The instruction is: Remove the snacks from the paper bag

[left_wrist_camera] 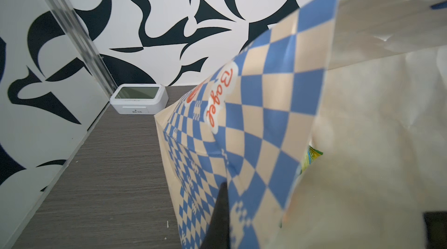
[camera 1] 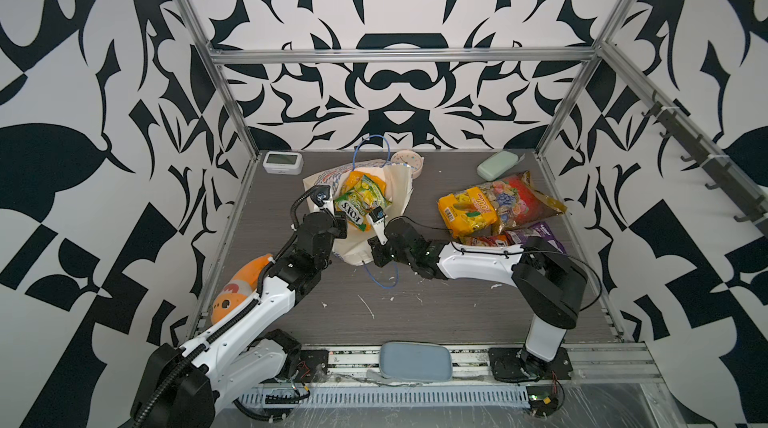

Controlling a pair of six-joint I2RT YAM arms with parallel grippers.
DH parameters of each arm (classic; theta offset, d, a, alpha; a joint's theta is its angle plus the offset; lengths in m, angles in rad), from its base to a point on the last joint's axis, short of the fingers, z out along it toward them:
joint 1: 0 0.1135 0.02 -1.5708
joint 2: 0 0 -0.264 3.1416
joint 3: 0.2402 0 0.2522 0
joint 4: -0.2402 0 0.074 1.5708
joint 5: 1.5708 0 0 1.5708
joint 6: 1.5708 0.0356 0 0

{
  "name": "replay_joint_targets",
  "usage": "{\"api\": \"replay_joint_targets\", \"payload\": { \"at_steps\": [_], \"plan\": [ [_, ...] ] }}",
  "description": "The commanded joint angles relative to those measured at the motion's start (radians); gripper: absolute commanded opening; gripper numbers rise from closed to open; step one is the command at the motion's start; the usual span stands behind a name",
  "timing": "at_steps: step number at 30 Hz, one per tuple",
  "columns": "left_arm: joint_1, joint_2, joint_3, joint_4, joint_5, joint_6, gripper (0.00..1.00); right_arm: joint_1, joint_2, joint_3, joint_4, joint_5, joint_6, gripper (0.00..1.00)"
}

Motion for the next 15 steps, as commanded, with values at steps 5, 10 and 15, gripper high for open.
{"api": "replay_joint_targets", "payload": {
  "at_steps": [5,10,15],
  "plan": [
    [-0.001,-0.067,-0.043,0.039,0.076,-0.042,0.0,-0.006,-0.03,0.085,0.048,0.091,-0.073,0.14],
    [-0.002,-0.069,-0.05,0.048,0.091,-0.047,0.0,0.0,0.05,0.117,0.116,0.12,-0.141,0.43],
    [-0.002,-0.066,-0.046,0.036,0.087,-0.04,0.0,0.002,0.117,0.17,0.125,0.172,-0.192,0.48]
  ]
}}
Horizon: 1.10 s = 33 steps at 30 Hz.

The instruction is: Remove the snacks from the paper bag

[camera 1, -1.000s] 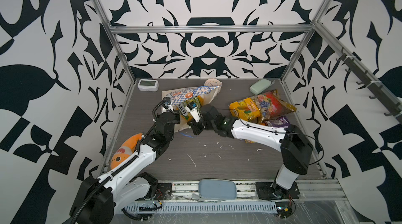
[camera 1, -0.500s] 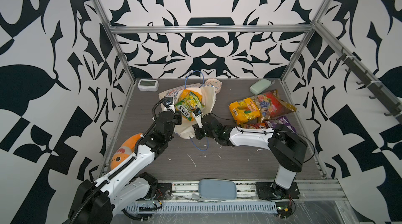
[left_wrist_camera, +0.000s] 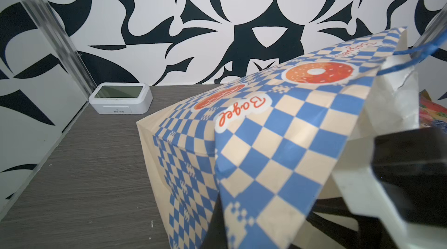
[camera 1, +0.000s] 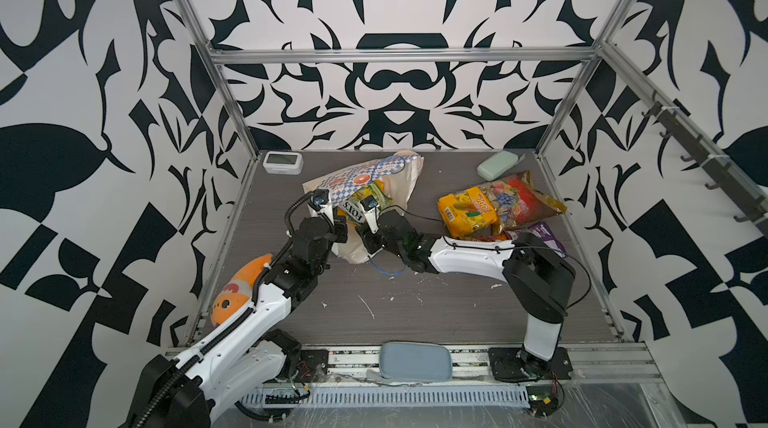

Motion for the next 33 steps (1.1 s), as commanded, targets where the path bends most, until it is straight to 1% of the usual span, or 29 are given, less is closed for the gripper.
{"api": "replay_joint_targets", "payload": {
  "at_steps": [1,5,7,10,13,16,19,24,27,29,31,32,33],
  "plan": [
    [-0.001,-0.006,-0.007,0.03,0.018,-0.014,0.0,0.006,0.042,0.051,0.056,0.073,-0.059,0.5],
    [-0.001,0.006,0.0,0.037,0.021,-0.012,0.0,0.012,0.114,0.089,0.076,0.099,-0.075,0.56],
    [-0.001,0.012,0.007,0.033,0.025,-0.012,0.0,0.022,0.14,0.113,0.084,0.136,-0.099,0.59],
    [-0.001,0.014,0.008,0.038,0.029,-0.009,0.0,0.03,0.179,0.151,0.087,0.228,-0.132,0.64],
    [-0.001,0.018,0.013,0.038,0.031,-0.006,0.0,0.032,0.211,0.188,0.085,0.292,-0.173,0.65],
    [-0.002,0.017,0.01,0.043,0.037,-0.005,0.0,0.035,0.253,0.229,0.096,0.329,-0.222,0.66],
    [-0.003,0.017,0.011,0.042,0.04,-0.007,0.0,0.035,0.326,0.317,0.037,0.39,-0.261,0.67],
    [-0.001,0.015,0.006,0.047,0.043,-0.008,0.0,0.036,0.412,0.427,0.01,0.471,-0.314,0.72],
    [-0.001,0.014,0.007,0.045,0.044,-0.008,0.0,0.036,0.459,0.521,-0.051,0.518,-0.348,0.72],
    [-0.001,0.011,0.006,0.047,0.046,-0.007,0.0,0.035,0.492,0.561,-0.048,0.549,-0.379,0.71],
    [-0.001,0.008,0.003,0.049,0.045,-0.005,0.0,0.035,0.532,0.624,-0.08,0.593,-0.401,0.66],
    [-0.002,0.005,0.001,0.05,0.042,-0.004,0.0,0.035,0.549,0.656,-0.101,0.609,-0.409,0.62],
    [-0.001,0.003,0.0,0.049,0.039,-0.003,0.0,0.035,0.557,0.671,-0.106,0.62,-0.411,0.55]
  ]
}}
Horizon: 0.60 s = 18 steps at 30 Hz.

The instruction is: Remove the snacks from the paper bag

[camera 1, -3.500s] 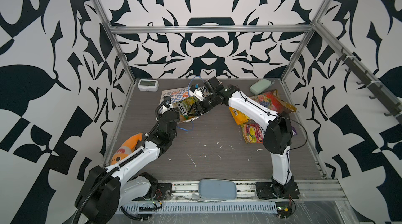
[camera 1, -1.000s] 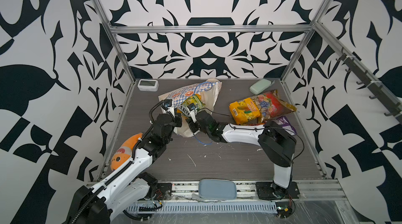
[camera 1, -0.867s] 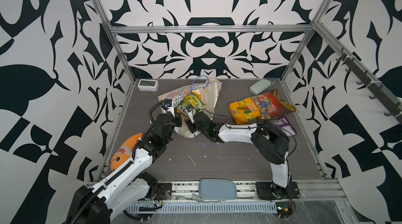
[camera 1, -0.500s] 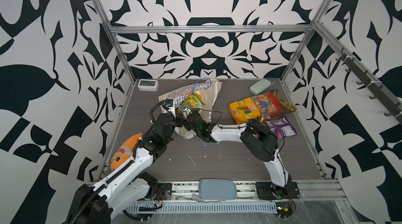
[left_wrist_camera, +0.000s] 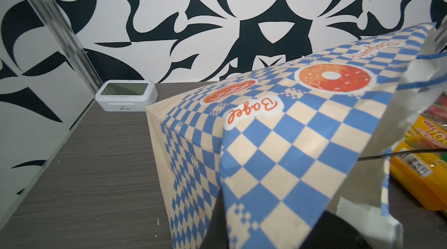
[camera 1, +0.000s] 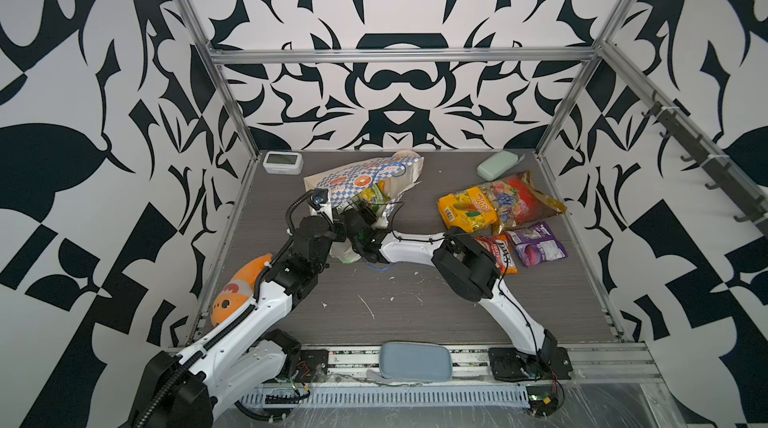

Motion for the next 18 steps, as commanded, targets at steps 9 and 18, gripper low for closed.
{"api": "replay_joint_targets", "payload": {
  "at_steps": [9,18],
  "plan": [
    [-0.018,-0.032,-0.01,0.045,0.036,-0.012,0.0,-0.012,-0.018,0.026,0.051,0.121,-0.065,0.05],
    [-0.018,-0.023,-0.01,0.052,0.02,-0.008,0.0,-0.011,-0.217,-0.136,0.095,-0.051,-0.027,0.0]
  ]
}}
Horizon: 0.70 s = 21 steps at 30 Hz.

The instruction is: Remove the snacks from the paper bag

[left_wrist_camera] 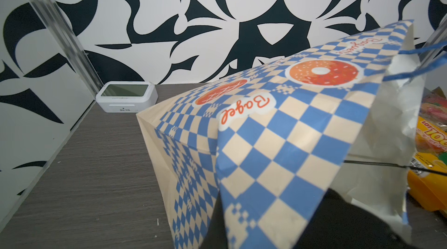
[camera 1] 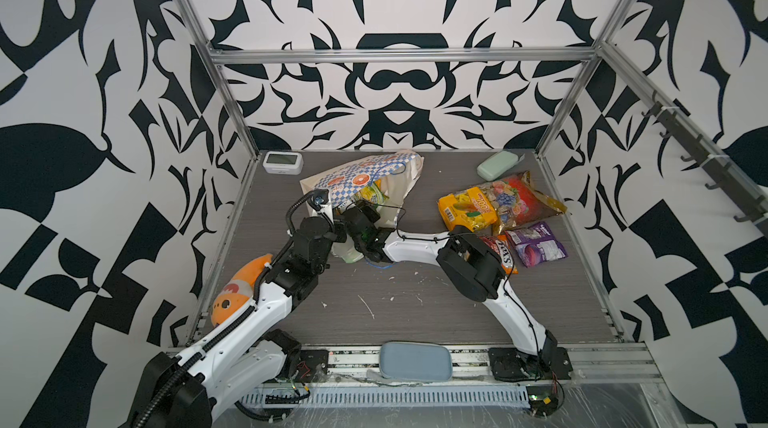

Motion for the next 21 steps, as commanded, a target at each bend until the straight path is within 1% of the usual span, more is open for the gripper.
{"api": "replay_joint_targets", "payload": {
  "at_steps": [1,5,9,14,21],
  "plan": [
    [-0.007,-0.015,-0.007,0.045,0.015,-0.011,0.0,-0.004,-0.133,-0.03,0.05,-0.09,0.041,0.0],
    [-0.007,-0.014,-0.006,0.045,0.011,-0.011,0.0,-0.006,-0.232,-0.119,0.06,-0.208,0.077,0.0],
    [-0.008,-0.011,-0.001,0.041,0.001,-0.009,0.0,-0.006,-0.32,-0.204,0.085,-0.259,0.108,0.0],
    [-0.007,-0.009,0.001,0.039,-0.009,-0.005,0.0,-0.006,-0.439,-0.305,0.086,-0.392,0.129,0.0],
    [-0.007,-0.011,-0.001,0.042,-0.023,-0.003,0.0,-0.012,-0.593,-0.426,0.095,-0.494,0.15,0.0]
  ]
}}
